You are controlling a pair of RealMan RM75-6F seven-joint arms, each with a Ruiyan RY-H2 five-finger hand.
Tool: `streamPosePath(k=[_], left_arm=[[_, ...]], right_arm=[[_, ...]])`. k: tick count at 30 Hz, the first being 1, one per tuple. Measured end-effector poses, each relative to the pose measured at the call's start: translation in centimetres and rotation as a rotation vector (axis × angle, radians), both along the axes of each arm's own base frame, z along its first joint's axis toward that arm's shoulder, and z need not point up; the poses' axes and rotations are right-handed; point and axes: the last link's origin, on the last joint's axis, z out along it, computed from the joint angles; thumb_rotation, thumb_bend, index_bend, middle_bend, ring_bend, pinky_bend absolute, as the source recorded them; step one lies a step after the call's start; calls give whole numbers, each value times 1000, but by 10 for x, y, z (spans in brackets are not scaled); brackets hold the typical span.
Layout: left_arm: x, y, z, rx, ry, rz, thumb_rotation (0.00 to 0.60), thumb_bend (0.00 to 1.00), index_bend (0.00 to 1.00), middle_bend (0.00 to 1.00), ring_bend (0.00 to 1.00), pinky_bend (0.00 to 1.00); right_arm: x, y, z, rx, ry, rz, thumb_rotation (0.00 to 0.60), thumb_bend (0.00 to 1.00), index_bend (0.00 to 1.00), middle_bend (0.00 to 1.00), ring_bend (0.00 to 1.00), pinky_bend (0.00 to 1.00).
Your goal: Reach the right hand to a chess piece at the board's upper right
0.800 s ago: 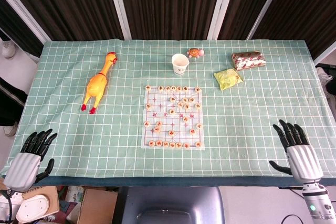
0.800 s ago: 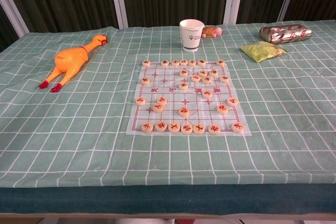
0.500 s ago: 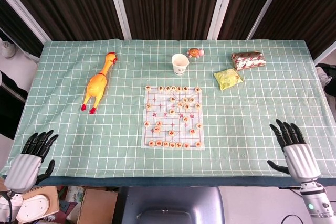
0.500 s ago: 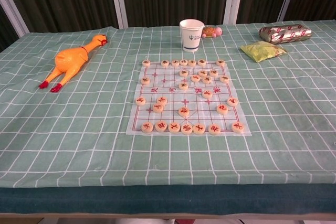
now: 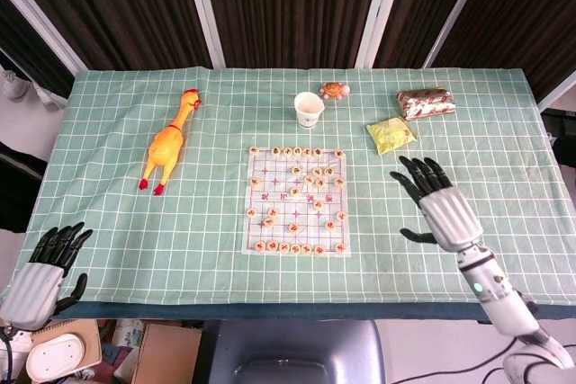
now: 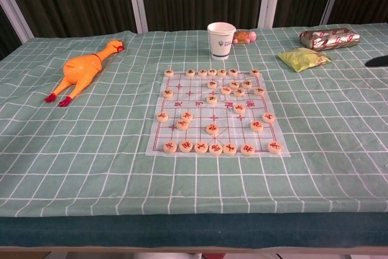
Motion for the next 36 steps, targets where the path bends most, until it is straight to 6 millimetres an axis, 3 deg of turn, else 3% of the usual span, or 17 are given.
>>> streamPosePath(k=[5, 13, 18, 25, 36], left_arm=[[-3, 0, 9, 31, -21, 13, 600, 514, 0, 0, 0, 38], [-4, -2, 9, 20, -9, 21, 600, 525, 0, 0, 0, 38], [-5, -2, 5, -2, 2, 30, 600, 529, 0, 0, 0, 37], [-7, 3, 4, -4, 11, 58, 600, 540, 0, 0, 0, 38], [-7, 7, 2, -12, 24, 58, 600, 539, 0, 0, 0, 38]], right_arm=[[38, -46, -28, 42, 8, 41, 600, 339, 544, 0, 0, 0], [79, -103, -84, 81, 51, 29, 600, 389, 588, 29, 0, 0], [88, -122, -111, 93, 82, 16, 600, 429, 606, 34, 0, 0], [92, -144, -146, 125, 137, -44, 600, 438, 554, 33, 0, 0], [94, -155, -182, 150, 190, -94, 600, 438, 552, 34, 0, 0]])
